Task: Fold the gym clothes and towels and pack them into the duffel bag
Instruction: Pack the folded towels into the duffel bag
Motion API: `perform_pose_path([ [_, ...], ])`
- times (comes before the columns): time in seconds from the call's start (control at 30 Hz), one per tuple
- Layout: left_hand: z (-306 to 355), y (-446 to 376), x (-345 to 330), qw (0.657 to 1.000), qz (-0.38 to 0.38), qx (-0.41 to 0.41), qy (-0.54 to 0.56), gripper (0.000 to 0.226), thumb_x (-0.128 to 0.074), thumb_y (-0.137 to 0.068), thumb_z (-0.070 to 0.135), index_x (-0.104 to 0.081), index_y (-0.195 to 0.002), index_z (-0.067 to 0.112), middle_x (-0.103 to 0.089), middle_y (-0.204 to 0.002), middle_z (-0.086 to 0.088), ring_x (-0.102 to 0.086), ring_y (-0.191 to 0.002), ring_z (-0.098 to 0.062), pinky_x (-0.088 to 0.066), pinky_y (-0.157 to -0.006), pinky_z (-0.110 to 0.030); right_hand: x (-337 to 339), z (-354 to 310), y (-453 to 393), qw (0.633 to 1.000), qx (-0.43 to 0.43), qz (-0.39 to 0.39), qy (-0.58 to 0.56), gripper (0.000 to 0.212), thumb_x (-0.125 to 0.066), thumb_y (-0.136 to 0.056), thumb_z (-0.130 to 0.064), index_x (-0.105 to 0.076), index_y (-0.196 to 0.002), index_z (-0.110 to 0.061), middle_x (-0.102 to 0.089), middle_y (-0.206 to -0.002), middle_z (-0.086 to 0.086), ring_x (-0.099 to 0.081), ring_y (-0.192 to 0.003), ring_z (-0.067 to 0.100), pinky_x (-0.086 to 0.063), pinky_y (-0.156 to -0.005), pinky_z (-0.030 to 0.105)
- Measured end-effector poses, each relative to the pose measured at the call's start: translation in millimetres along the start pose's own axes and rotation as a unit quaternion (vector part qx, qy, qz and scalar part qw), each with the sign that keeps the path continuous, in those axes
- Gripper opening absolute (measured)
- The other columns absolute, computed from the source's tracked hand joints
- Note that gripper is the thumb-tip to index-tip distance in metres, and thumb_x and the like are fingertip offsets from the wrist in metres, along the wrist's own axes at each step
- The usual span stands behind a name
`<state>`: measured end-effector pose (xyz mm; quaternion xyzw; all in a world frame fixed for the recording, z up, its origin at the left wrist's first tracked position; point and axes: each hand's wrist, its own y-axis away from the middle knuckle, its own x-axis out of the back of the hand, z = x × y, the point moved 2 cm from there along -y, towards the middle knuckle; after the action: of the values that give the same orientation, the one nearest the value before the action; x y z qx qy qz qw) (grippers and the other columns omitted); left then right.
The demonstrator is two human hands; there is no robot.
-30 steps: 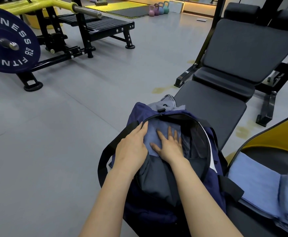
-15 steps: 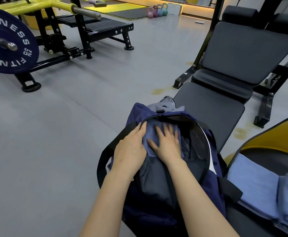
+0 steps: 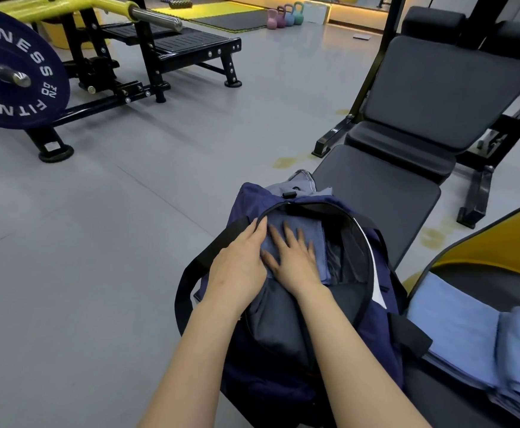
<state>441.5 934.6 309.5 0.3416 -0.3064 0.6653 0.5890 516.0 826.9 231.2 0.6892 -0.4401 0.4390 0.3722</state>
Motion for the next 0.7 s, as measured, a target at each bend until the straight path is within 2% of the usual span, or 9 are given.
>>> perform_pose_path([
  [0.13,1.1,-0.9,-0.6,1.0,-0.009,0.002,-0.017,0.07,-0.035,-0.091,0.004,-0.015,-0.151,0.033,-0.024,-0.154,0.015,-0.05,-0.118,-0.025,-0.046,-0.09,-0.035,14.0,-1.5,10.2,0.999,0.011,0.031,0.007,0.062,-0.03,-0.101,-0.048,-0.003,-0.153,-0.029,0.005,-0.161,0.0,0.006,-0.148,0.023,0.001,-0.118,0.038],
  [0.27,4.4,0.2,-1.1,0.999,-0.018,0.014,-0.037,0.073,-0.034,-0.09,0.001,-0.012,-0.151,0.032,-0.017,-0.157,0.016,-0.051,-0.118,-0.024,-0.046,-0.088,-0.033,36.6,-3.7,21.9,0.996,0.033,0.081,0.0,0.062,-0.033,-0.101,-0.044,-0.006,-0.153,-0.024,0.007,-0.161,0.0,0.007,-0.148,0.02,0.0,-0.118,0.032],
  [0.5,16.1,4.9,-7.6,0.995,-0.025,0.008,-0.091,0.071,-0.032,-0.091,0.002,-0.009,-0.152,0.029,-0.007,-0.159,0.013,-0.054,-0.116,-0.025,-0.045,-0.083,-0.032,83.3,9.1,45.2,0.98,0.038,0.195,-0.026,0.057,-0.037,-0.101,-0.04,-0.019,-0.152,-0.02,-0.008,-0.161,-0.001,-0.002,-0.148,0.015,0.001,-0.117,0.026],
  [0.7,24.9,7.2,-14.2,0.988,-0.05,0.013,-0.144,0.071,-0.033,-0.091,0.003,-0.007,-0.152,0.029,-0.005,-0.159,0.011,-0.059,-0.095,-0.026,-0.036,-0.067,-0.027,103.9,28.9,59.4,0.967,0.02,0.24,-0.081,0.053,-0.041,-0.101,-0.036,-0.03,-0.149,-0.017,-0.02,-0.159,-0.002,-0.009,-0.147,0.011,0.002,-0.112,0.016],
])
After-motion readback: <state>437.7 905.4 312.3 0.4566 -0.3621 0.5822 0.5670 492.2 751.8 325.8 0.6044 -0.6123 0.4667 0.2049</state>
